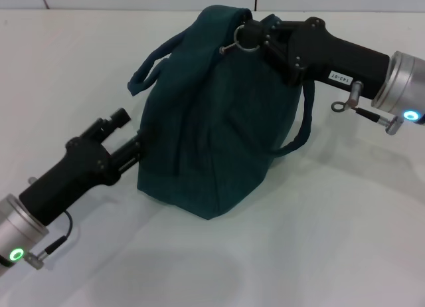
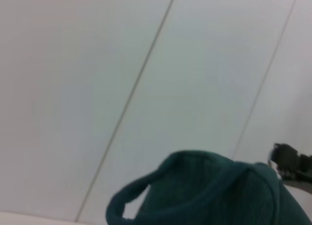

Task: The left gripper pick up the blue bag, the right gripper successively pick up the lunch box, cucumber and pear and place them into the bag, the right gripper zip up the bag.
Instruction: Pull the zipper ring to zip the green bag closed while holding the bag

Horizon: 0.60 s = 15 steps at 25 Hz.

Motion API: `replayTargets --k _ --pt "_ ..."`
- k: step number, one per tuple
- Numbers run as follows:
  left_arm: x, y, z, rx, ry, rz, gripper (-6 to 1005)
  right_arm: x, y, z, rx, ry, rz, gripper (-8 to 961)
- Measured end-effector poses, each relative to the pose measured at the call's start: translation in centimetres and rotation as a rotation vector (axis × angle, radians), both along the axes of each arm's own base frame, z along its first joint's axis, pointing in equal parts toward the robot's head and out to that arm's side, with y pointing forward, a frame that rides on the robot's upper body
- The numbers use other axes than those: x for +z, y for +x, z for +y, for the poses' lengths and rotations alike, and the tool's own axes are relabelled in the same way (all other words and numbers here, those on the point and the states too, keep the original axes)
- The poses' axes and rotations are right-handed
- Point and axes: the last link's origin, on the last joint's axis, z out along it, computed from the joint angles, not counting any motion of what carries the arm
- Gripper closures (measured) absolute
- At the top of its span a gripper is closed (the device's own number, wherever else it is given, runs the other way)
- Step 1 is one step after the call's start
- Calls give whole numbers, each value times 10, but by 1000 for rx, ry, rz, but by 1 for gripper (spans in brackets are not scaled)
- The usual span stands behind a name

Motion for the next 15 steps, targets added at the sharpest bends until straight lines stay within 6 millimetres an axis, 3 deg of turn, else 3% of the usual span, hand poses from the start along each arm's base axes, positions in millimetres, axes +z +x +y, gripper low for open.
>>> replayTargets --k 10,15 --pt "15 12 18 -52 50 -30 152 0 -2 1 14 15 -9 945" --pt "22 22 26 -116 35 -21 155 -1 -2 1 17 21 -13 945"
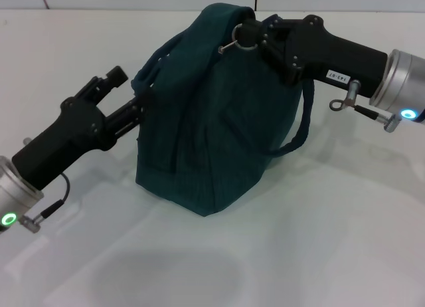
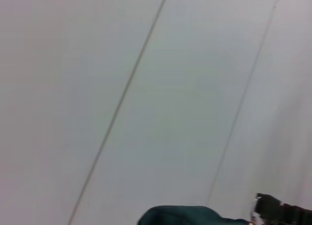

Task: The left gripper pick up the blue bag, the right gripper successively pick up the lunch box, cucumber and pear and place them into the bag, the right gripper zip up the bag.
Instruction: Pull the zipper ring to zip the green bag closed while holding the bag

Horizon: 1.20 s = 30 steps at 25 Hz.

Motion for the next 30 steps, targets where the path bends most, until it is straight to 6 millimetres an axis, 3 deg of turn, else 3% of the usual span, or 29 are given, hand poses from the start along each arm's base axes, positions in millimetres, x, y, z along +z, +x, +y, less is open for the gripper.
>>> replayTargets --k 13,30 --pt "-8 24 17 -89 -89 -3 163 0 -9 3 35 15 -5 945" --pt "-16 30 31 -91 -111 42 254 2 -10 5 40 25 -2 945"
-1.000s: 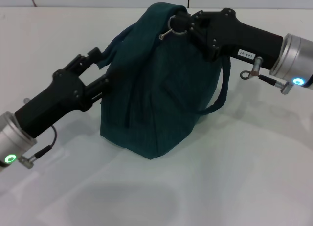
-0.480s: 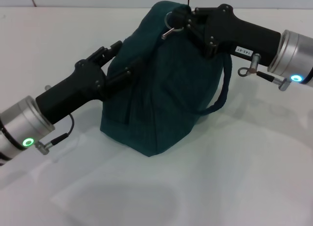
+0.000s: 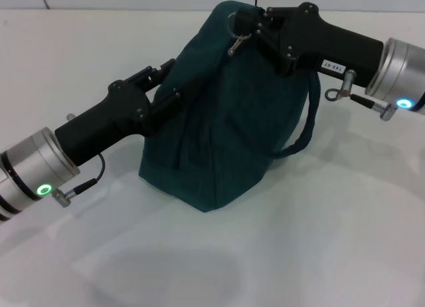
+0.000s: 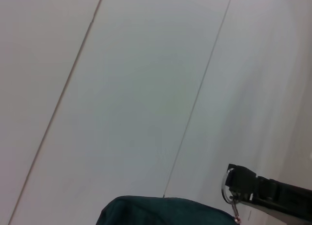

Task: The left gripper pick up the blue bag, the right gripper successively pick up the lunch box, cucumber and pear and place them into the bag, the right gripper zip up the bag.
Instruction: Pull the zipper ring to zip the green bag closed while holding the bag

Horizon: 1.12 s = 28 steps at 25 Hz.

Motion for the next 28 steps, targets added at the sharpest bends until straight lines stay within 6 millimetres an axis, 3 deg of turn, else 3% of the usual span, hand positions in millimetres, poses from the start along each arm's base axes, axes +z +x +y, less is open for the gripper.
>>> replayTargets --k 11,19,28 --pt "-4 5 2 -37 -11 29 728 2 2 0 -8 1 4 945" --pt "-6 7 1 -57 -27 37 887 3 5 0 -21 2 10 945" --pt "-9 11 -6 -103 -60 40 918 4 7 0 -45 -20 21 945"
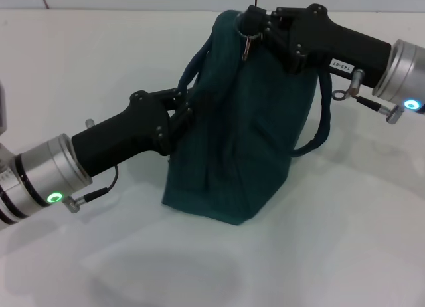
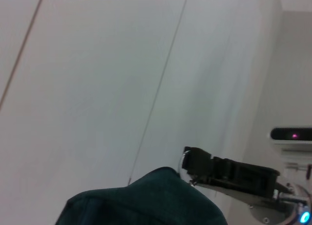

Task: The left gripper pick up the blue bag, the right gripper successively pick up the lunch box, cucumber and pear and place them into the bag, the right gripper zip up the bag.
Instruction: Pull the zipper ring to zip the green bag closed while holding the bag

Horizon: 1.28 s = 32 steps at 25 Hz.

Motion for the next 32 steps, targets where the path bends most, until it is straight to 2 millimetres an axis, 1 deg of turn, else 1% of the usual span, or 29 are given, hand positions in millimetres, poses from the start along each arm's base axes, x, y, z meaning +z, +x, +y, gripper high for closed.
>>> replayTargets --k 6,14,25,32 --pt "1 0 -4 -11 -5 -11 919 7 4 1 -28 -3 27 945" --pt "1 -2 -7 -11 -16 -9 919 9 7 0 -29 -9 36 945" --pt "-7 -1 -10 -32 -61 17 925 13 4 0 -18 -5 50 945" --pt "-6 0 -13 -46 -64 9 929 18 3 3 -20 14 58 945"
